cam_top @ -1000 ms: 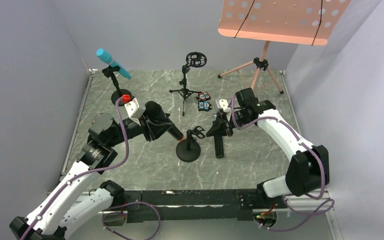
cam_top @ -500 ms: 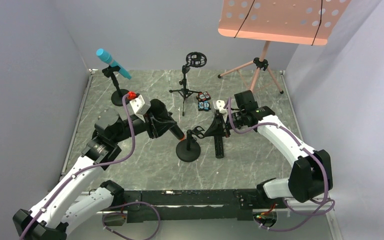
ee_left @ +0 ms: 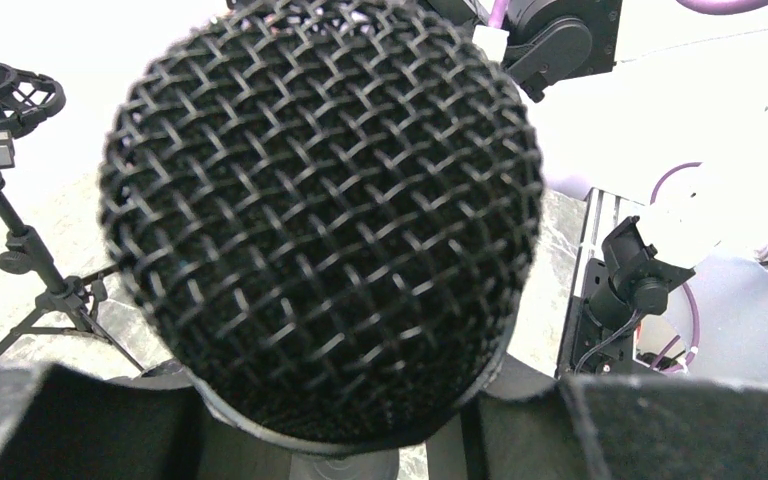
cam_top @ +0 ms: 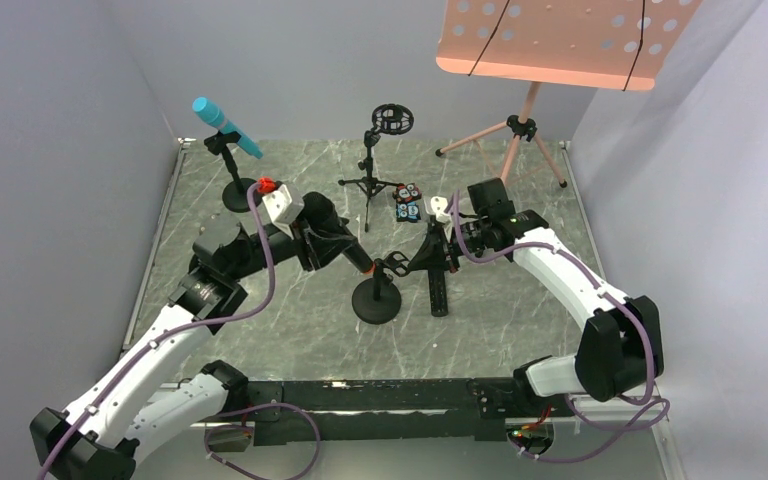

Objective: Attach the microphones to the stand

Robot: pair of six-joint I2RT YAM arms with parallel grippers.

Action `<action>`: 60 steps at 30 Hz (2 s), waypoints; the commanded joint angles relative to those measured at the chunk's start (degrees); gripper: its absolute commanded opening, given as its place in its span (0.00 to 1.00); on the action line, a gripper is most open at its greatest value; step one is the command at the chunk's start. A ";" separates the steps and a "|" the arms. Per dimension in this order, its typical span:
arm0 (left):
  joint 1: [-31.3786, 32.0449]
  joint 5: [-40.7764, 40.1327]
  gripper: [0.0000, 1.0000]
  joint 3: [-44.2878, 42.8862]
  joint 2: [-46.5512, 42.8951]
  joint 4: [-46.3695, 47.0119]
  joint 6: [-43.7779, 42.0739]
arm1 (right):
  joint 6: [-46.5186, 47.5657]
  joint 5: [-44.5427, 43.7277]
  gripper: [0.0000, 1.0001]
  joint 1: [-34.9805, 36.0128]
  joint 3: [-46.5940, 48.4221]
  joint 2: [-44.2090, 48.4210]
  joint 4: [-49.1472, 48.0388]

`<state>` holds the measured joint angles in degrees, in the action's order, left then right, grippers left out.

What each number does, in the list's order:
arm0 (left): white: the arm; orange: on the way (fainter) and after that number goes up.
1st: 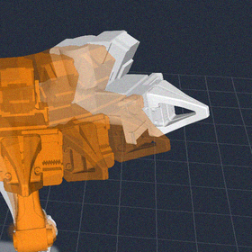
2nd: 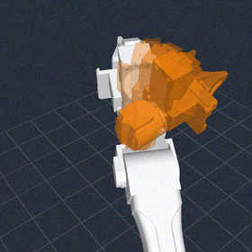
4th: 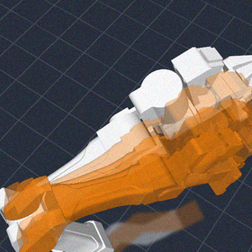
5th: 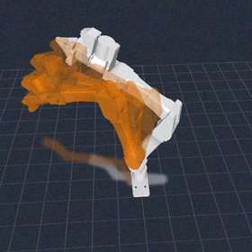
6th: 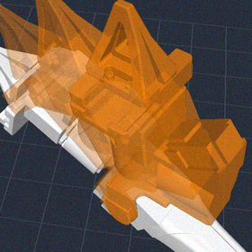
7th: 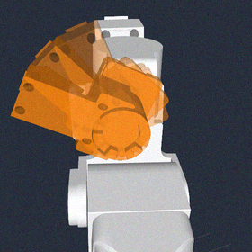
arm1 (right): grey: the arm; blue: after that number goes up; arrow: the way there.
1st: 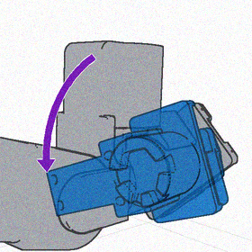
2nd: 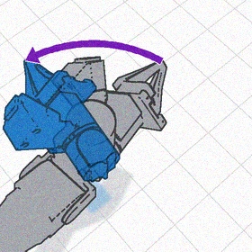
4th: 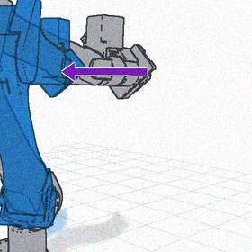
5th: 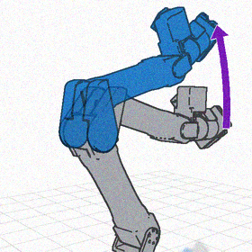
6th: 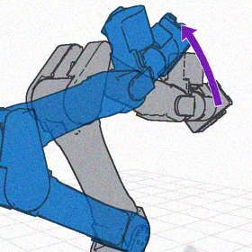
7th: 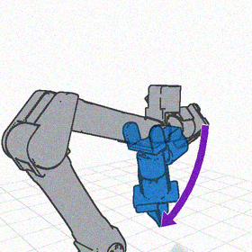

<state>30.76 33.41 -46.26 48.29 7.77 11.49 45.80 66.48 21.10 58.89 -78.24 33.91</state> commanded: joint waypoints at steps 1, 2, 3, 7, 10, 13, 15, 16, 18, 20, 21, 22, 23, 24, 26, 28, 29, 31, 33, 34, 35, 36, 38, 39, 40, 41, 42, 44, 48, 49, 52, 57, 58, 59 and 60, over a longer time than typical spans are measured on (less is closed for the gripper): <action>-0.18 1.83 0.00 -3.17 0.70 6.04 0.84 | -0.69 -0.96 0.00 -0.05 2.47 -1.09 -3.26; -0.21 1.99 0.00 -3.34 0.97 6.29 0.90 | -0.74 -0.99 0.00 -0.01 2.46 -1.12 -3.36; -0.18 2.15 0.00 -3.58 1.20 6.57 1.02 | -0.59 -0.92 0.00 -0.01 2.50 -1.12 -3.14; -0.09 2.93 0.00 -4.36 2.54 7.78 1.58 | -0.61 -0.83 0.00 -0.01 2.34 -0.57 -3.18; -0.10 3.44 0.00 -5.07 3.69 8.31 1.81 | -0.30 -1.45 0.00 -0.05 2.48 -0.72 -2.76; -0.11 3.74 0.00 -5.48 4.63 9.02 2.11 | -1.58 -3.14 0.00 -0.52 2.28 -0.06 -3.77; -0.07 3.87 0.00 -5.51 5.08 9.47 2.30 | -2.12 -2.90 0.00 -0.77 1.83 0.39 -4.31; -0.03 3.94 0.00 -5.51 5.27 9.60 2.43 | -1.93 -2.92 0.00 -0.82 1.63 0.50 -4.18; -0.04 4.14 0.00 -5.38 5.54 9.84 2.72 | -1.48 -3.09 0.00 -0.87 1.49 0.56 -3.65; 0.09 4.08 0.00 -5.01 5.46 10.06 2.92 | -0.99 -3.16 0.01 -1.16 1.50 0.72 -3.25; 0.13 3.99 0.00 -4.86 5.35 10.00 2.86 | -0.89 -3.01 0.01 -1.39 1.40 0.86 -3.19; 0.20 3.93 0.00 -4.72 5.18 9.91 2.84 | -0.82 -2.87 0.01 -1.56 1.37 1.03 -3.15; 0.28 3.90 0.00 -4.57 5.07 9.94 2.84 | -1.00 -2.65 0.01 -1.65 1.32 1.23 -3.27; 0.33 3.86 0.00 -4.48 5.06 9.98 2.84 | -1.13 -2.41 0.01 -1.68 1.19 1.31 -3.36; 0.42 3.94 0.00 -4.54 5.17 9.94 2.86 | -1.23 -2.00 0.01 -1.68 1.15 1.18 -3.41; 0.43 3.96 0.00 -4.67 5.35 10.07 3.04 | -1.03 -1.87 0.01 -1.68 1.43 0.90 -3.14; 0.47 3.95 0.00 -4.74 5.40 10.07 3.02 | -0.98 -1.87 0.01 -1.67 1.52 0.85 -3.07; 0.68 3.99 0.00 -4.80 5.67 10.28 3.02 | -1.11 -1.31 0.02 -1.63 1.31 0.92 -3.38; 0.93 3.94 0.00 -4.87 6.07 10.65 3.04 | -1.96 -0.05 0.02 -0.98 0.77 0.44 -4.27; 0.94 3.92 0.00 -5.01 6.37 10.75 3.03 | -1.84 0.19 0.02 -0.38 0.71 0.09 -4.29; 1.03 3.91 0.00 -5.18 6.69 10.84 3.05 | -1.62 -0.09 0.02 0.50 0.76 -0.31 -4.21; 1.23 3.80 0.00 -5.36 6.99 11.00 3.10 | -1.71 -0.37 0.02 1.08 0.74 -0.70 -4.44; 1.60 3.48 0.00 -5.70 7.53 11.27 3.03 | -1.85 -0.60 0.03 1.71 1.16 -1.49 -4.70; 1.85 3.32 0.00 -5.82 7.66 11.23 2.87 | -1.69 -0.48 0.03 1.87 1.34 -1.80 -4.49; 2.06 3.12 0.00 -5.92 7.76 11.17 2.66 | -1.47 -0.33 0.04 1.98 1.39 -2.00 -4.33; 2.32 2.88 0.00 -6.01 7.90 11.09 2.55 | -1.35 -0.23 0.05 2.09 1.23 -2.04 -4.41; 2.55 2.75 0.00 -6.08 8.06 11.00 2.41 | -1.33 -0.19 0.06 2.24 1.04 -2.04 -4.58; 2.82 2.55 0.00 -6.21 8.42 10.87 2.20 | -1.33 -0.06 0.09 2.48 0.54 -1.92 -5.11; 3.30 2.29 0.00 -6.60 9.28 11.21 2.17 | -1.09 0.13 0.15 2.63 0.13 -1.62 -5.20; 3.44 2.10 0.00 -6.76 9.46 11.26 2.10 | -0.91 0.08 0.18 2.62 0.03 -1.47 -5.17; 4.05 1.61 0.00 -7.14 10.23 11.30 1.76 | -0.54 -0.05 0.29 2.63 -0.71 -0.84 -5.46; 5.49 0.42 0.00 -7.43 11.91 11.45 0.61 | -0.07 -0.02 0.36 2.63 -1.35 -0.52 -5.24; 5.67 0.10 0.00 -7.44 12.18 11.54 0.43 | 0.06 0.01 0.36 2.63 -1.33 -0.55 -5.14; 5.89 -0.07 0.00 -7.44 12.44 11.68 0.28 | 0.14 0.02 0.37 2.63 -1.33 -0.63 -5.09; 6.09 -0.39 0.00 -7.40 12.70 11.86 0.16 | 0.16 0.05 0.38 2.63 -1.33 -0.74 -5.02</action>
<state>35.99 34.54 -50.83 60.53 15.20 12.82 44.58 64.86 23.31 58.30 -79.77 29.02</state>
